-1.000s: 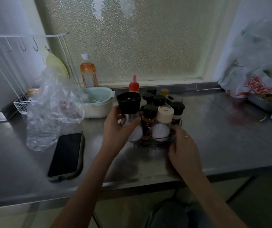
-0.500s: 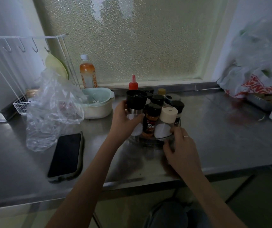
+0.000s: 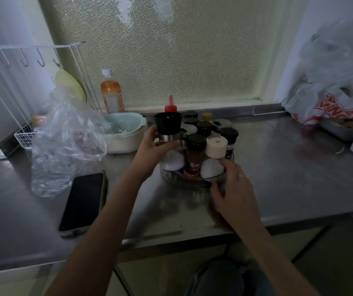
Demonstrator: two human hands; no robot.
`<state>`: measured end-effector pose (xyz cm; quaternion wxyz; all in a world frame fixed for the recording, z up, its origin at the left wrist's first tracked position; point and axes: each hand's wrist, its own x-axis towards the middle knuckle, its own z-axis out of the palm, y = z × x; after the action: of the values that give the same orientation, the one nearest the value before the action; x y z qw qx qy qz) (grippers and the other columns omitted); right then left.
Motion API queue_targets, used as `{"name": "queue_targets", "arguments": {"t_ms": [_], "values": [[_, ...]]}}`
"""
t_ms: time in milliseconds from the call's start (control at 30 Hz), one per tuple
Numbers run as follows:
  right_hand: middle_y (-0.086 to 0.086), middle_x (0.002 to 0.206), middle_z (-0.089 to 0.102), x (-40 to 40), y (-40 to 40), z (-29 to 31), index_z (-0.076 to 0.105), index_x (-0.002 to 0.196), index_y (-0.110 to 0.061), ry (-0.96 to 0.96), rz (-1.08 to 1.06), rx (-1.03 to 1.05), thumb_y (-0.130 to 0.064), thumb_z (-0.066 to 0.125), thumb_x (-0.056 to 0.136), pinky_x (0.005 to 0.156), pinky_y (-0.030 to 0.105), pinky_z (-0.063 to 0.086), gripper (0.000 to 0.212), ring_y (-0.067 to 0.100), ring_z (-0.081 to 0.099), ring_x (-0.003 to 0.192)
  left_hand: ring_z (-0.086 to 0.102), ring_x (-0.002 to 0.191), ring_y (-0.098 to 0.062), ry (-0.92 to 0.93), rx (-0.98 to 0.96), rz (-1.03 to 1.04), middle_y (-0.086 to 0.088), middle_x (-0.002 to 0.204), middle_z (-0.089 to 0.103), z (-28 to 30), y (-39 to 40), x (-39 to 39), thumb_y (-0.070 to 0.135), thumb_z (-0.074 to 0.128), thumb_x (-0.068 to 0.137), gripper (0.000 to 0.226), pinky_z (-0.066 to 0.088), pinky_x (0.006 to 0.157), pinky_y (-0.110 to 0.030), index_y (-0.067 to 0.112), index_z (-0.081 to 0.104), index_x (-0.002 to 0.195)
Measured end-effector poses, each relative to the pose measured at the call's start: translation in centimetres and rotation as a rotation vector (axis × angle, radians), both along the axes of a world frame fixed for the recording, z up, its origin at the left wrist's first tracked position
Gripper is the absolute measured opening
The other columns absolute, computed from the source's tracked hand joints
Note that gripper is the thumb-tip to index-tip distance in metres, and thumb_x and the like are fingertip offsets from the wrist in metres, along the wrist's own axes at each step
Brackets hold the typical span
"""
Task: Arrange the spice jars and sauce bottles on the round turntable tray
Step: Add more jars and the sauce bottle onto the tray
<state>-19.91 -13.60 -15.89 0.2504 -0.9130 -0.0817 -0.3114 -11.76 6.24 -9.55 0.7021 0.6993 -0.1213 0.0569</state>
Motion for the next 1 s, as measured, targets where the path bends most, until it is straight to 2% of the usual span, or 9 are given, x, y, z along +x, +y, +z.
{"name": "queue_targets", "arguments": {"t_ms": [67,267,400,467,600,767,867,933,1000], "values": [[0.016,0.12,0.056,0.1,0.0,-0.1,0.042,0.128,-0.008,0.009,-0.02,0.014,-0.017,0.062,0.083,0.077,0.045,0.053,0.05,0.031,0.061,0.091,0.064,0.102,-0.021,0.016,-0.031,-0.061,-0.007,0.114,0.06,0.2,0.2,-0.1,0.003,0.068,0.079,0.05,0.051,0.094,-0.046,0.01,0.048,0.125],[0.017,0.117,0.058,0.1,0.0,-0.1,0.042,0.128,-0.007,0.009,-0.036,-0.003,-0.015,0.063,0.082,0.074,0.044,0.054,0.051,0.031,0.062,0.086,0.059,0.111,-0.023,-0.034,0.101,-0.158,-0.002,0.119,0.06,0.1,-0.1,0.0,0.002,0.07,0.078,0.051,0.052,0.093,-0.039,0.025,0.05,0.119],[0.017,0.117,0.057,0.0,0.1,-0.1,0.041,0.128,-0.008,0.016,-0.042,0.001,-0.016,0.063,0.083,0.074,0.044,0.054,0.05,0.031,0.062,0.086,0.061,0.108,-0.022,-0.026,0.053,-0.174,-0.003,0.119,0.06,0.0,0.3,0.1,-0.002,0.067,0.078,0.05,0.052,0.091,-0.037,0.016,0.05,0.122],[0.018,0.117,0.057,0.0,0.0,0.0,0.041,0.127,-0.007,0.024,-0.043,0.006,-0.015,0.063,0.083,0.073,0.044,0.055,0.05,0.032,0.062,0.086,0.061,0.109,-0.025,-0.001,-0.011,-0.184,-0.011,0.122,0.059,0.0,0.5,0.2,-0.002,0.067,0.078,0.052,0.051,0.091,-0.039,0.009,0.049,0.125],[0.017,0.119,0.055,-0.1,0.1,0.0,0.039,0.129,-0.008,0.042,-0.054,0.025,-0.015,0.061,0.084,0.074,0.043,0.054,0.051,0.032,0.061,0.087,0.06,0.109,-0.025,0.0,-0.009,-0.209,-0.009,0.118,0.062,0.0,0.5,0.1,0.006,0.07,0.07,0.052,0.051,0.091,-0.039,0.013,0.053,0.119],[0.016,0.118,0.056,-0.2,0.1,0.0,0.041,0.128,-0.007,0.049,-0.048,0.036,-0.015,0.062,0.084,0.077,0.042,0.054,0.05,0.031,0.061,0.09,0.057,0.112,-0.036,-0.031,-0.056,-0.104,-0.016,0.122,0.059,-0.2,1.0,0.1,0.018,0.076,0.066,0.064,0.051,0.089,-0.044,0.011,0.051,0.124],[0.016,0.12,0.056,-0.1,0.1,0.0,0.041,0.126,-0.009,0.042,-0.048,0.059,-0.016,0.063,0.082,0.081,0.045,0.053,0.05,0.031,0.06,0.096,0.061,0.098,-0.025,-0.036,-0.174,0.032,-0.011,0.112,0.061,0.3,1.6,-0.1,0.005,0.068,0.078,0.052,0.053,0.073,-0.03,0.008,0.049,0.126],[0.014,0.125,0.054,-0.2,0.5,0.4,0.042,0.124,-0.012,-0.018,-0.06,0.084,-0.019,0.061,0.081,0.09,0.048,0.048,0.048,0.031,0.055,0.109,0.061,0.095,-0.017,-0.047,-0.201,0.089,-0.003,0.106,0.061,0.4,1.9,-0.1,0.001,0.065,0.08,0.049,0.051,0.075,-0.032,0.008,0.049,0.126],[0.011,0.126,0.054,-0.4,1.5,1.7,0.045,0.121,-0.016,-0.136,-0.08,0.022,-0.027,0.057,0.082,0.099,0.043,0.038,0.043,0.026,0.048,0.117,0.061,0.099,-0.019,-0.072,-0.156,0.12,-0.001,0.107,0.063,0.1,2.1,0.0,0.006,0.07,0.077,0.051,0.05,0.082,-0.037,0.012,0.051,0.124]]}}
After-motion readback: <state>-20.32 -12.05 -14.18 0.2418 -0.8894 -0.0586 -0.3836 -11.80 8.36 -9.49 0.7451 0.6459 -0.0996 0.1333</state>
